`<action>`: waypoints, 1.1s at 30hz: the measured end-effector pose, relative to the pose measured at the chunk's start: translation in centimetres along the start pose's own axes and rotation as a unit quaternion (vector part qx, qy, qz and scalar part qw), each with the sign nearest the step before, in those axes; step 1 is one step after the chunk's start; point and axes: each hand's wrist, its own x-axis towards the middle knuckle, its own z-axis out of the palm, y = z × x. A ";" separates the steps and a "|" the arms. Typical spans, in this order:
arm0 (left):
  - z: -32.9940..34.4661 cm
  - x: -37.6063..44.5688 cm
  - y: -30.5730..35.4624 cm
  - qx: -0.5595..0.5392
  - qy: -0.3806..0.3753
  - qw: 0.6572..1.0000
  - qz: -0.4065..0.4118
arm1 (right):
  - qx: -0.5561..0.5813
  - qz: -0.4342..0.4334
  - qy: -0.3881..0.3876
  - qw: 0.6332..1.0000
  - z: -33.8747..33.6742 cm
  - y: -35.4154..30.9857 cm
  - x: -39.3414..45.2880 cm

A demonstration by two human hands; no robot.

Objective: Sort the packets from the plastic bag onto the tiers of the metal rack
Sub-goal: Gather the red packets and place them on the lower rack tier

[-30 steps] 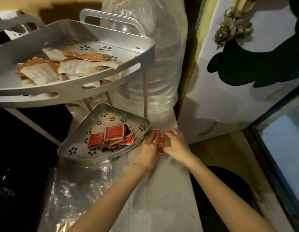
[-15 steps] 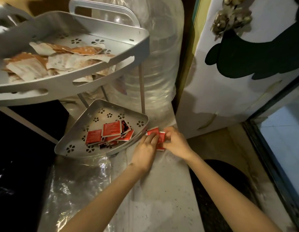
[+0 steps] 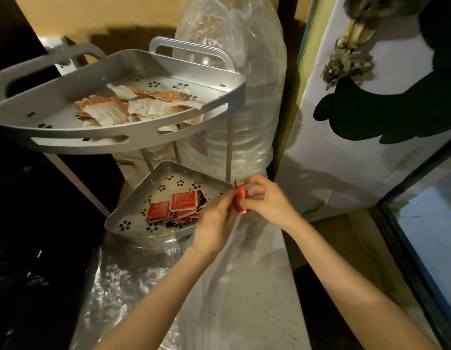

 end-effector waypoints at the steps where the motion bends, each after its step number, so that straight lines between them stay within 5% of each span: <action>1: -0.8 0.4 -0.3 -0.005 0.021 1.000 -0.015 | 0.006 -0.010 -0.005 1.000 0.3 -0.8 0.4; 6: -5.1 1.3 -3.0 0.060 0.122 0.986 -0.100 | 0.024 -0.018 0.017 0.999 3.0 -2.4 3.1; 10: -7.3 0.8 -5.8 0.080 0.132 0.980 -0.124 | 0.063 0.023 0.003 0.998 6.1 -1.6 5.5; 20: -7.3 -0.4 -10.6 0.093 0.086 0.982 -0.141 | -0.103 0.017 0.038 0.994 12.6 1.3 9.9; 28: -6.5 -0.8 -12.0 0.062 -0.001 0.977 -0.204 | -0.365 -0.088 0.038 0.926 13.7 1.5 9.9; 33: -7.9 -0.7 -11.4 0.014 -0.026 0.979 -0.201 | -0.344 -0.119 -0.009 0.932 13.3 0.7 8.8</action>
